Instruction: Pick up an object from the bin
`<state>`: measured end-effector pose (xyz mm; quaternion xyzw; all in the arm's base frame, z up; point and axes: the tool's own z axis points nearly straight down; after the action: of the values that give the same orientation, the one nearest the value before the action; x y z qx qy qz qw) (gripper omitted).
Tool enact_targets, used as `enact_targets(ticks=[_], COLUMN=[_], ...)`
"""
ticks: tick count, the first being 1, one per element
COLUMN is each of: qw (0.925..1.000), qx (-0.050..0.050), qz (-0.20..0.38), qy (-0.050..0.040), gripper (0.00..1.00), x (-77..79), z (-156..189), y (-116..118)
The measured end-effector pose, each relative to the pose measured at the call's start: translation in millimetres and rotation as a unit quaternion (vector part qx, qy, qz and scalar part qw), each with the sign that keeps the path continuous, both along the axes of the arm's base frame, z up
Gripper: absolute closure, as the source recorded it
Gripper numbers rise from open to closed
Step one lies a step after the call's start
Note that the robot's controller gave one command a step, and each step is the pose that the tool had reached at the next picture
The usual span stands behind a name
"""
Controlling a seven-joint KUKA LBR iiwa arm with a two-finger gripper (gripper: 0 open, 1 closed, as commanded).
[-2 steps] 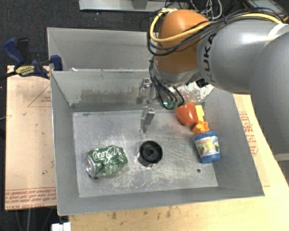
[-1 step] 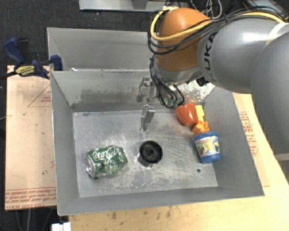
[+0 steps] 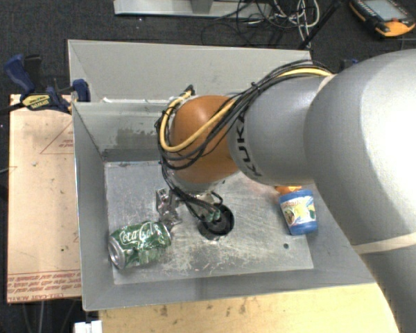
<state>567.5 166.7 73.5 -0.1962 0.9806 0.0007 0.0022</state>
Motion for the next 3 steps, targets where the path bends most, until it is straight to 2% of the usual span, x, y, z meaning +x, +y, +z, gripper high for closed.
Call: enact_targets(ticks=[1, 2, 3], qw=[1.0000, 1.0000, 0.9918], qx=[0.000, 0.000, -0.005], qz=[0.000, 0.000, 0.128], qy=[0.0003, 0.0003, -0.0049], gripper=[0.00, 0.00, 1.00], x=[-0.8, -0.8, -73.8], z=[-2, -2, 1], y=[0, 0, 77])
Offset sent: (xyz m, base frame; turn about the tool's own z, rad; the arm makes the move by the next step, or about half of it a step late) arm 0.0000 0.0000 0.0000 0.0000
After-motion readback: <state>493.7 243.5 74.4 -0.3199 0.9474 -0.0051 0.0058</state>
